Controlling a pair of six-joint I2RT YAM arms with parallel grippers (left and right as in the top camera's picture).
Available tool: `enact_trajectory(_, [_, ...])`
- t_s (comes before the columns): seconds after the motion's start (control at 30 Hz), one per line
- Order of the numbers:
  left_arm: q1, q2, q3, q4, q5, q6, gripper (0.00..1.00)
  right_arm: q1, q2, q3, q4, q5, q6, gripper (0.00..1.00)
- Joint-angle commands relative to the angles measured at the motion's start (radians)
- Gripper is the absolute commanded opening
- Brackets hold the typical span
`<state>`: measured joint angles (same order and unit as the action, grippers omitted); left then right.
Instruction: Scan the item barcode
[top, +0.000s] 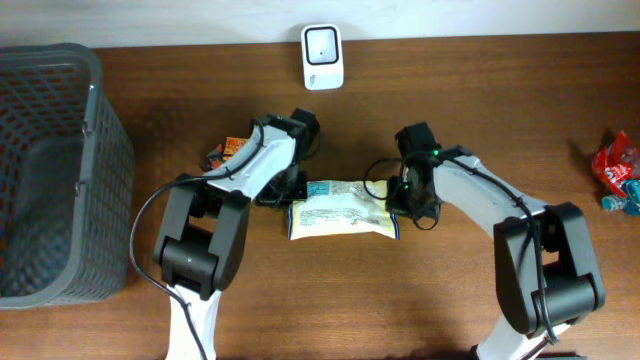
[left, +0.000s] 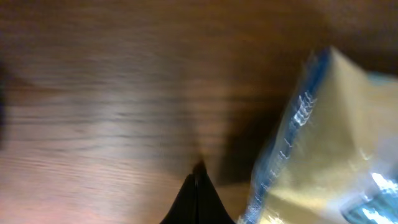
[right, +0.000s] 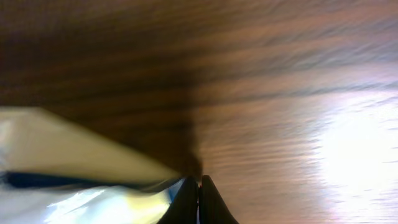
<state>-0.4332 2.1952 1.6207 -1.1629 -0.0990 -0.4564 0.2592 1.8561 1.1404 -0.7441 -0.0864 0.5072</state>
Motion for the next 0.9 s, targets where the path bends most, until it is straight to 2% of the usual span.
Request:
enact_trajectory(0.0, [0.04, 0.007, 0.239, -0.165, -0.107, -0.029, 0.0, -0.009, 0.004, 0.194, -0.134, 0.181, -0.05, 0.11])
enact_trajectory(0.07, [0.039, 0.003, 0.416, -0.286, -0.049, -0.02, 0.0, -0.013, 0.004, 0.349, -0.3, 0.029, -0.111, 0.12])
enact_trajectory(0.13, [0.032, 0.003, 0.477, -0.301, 0.202, 0.075, 0.0, -0.009, 0.004, 0.386, -0.344, -0.251, -0.209, 0.09])
enact_trajectory(0.17, [0.026, 0.004, 0.475, -0.297, 0.299, 0.11, 0.0, -0.005, 0.004, 0.376, -0.344, -0.368, -0.23, 0.04])
enact_trajectory(0.2, [0.014, 0.006, 0.451, -0.292, 0.384, 0.126, 0.0, 0.0, 0.006, 0.345, -0.33, -0.433, -0.23, 0.04])
enact_trajectory(0.27, [-0.003, 0.006, 0.409, -0.284, 0.383, 0.126, 0.0, 0.01, 0.006, 0.269, -0.258, -0.571, -0.23, 0.04])
enact_trajectory(0.3, [-0.003, 0.006, 0.377, -0.263, 0.331, 0.124, 0.0, 0.019, 0.006, 0.2, -0.172, -0.666, -0.228, 0.04])
enact_trajectory(0.33, [0.015, 0.006, 0.354, -0.251, 0.272, 0.097, 0.0, 0.023, 0.009, 0.148, -0.106, -0.697, -0.196, 0.05])
enact_trajectory(0.4, [0.076, 0.006, 0.327, -0.23, 0.251, 0.064, 0.0, 0.028, 0.015, 0.037, 0.047, -0.722, -0.123, 0.04])
enact_trajectory(0.47, [0.132, 0.006, 0.307, -0.203, 0.254, 0.064, 0.0, 0.036, 0.019, -0.044, 0.164, -0.716, -0.085, 0.04])
enact_trajectory(0.5, [0.159, 0.006, 0.29, -0.198, 0.268, 0.065, 0.0, 0.037, 0.021, -0.064, 0.175, -0.616, -0.039, 0.04])
enact_trajectory(0.57, [0.177, 0.006, 0.266, -0.198, 0.27, 0.066, 0.0, 0.038, 0.021, -0.069, 0.093, -0.23, 0.035, 0.04])
enact_trajectory(0.6, [0.179, 0.006, 0.249, -0.195, 0.27, 0.069, 0.0, 0.035, 0.021, -0.066, 0.049, -0.103, 0.033, 0.04])
enact_trajectory(0.7, [0.169, 0.006, 0.227, -0.174, 0.307, 0.086, 0.0, 0.022, 0.021, -0.032, 0.025, -0.056, -0.047, 0.04])
enact_trajectory(0.8, [0.147, 0.005, 0.227, -0.174, 0.504, 0.256, 0.0, 0.021, 0.021, 0.109, -0.107, -0.114, -0.117, 0.04])
enact_trajectory(0.87, [0.13, 0.005, 0.227, -0.174, 0.608, 0.325, 0.0, 0.021, 0.021, 0.217, -0.199, -0.115, -0.118, 0.04])
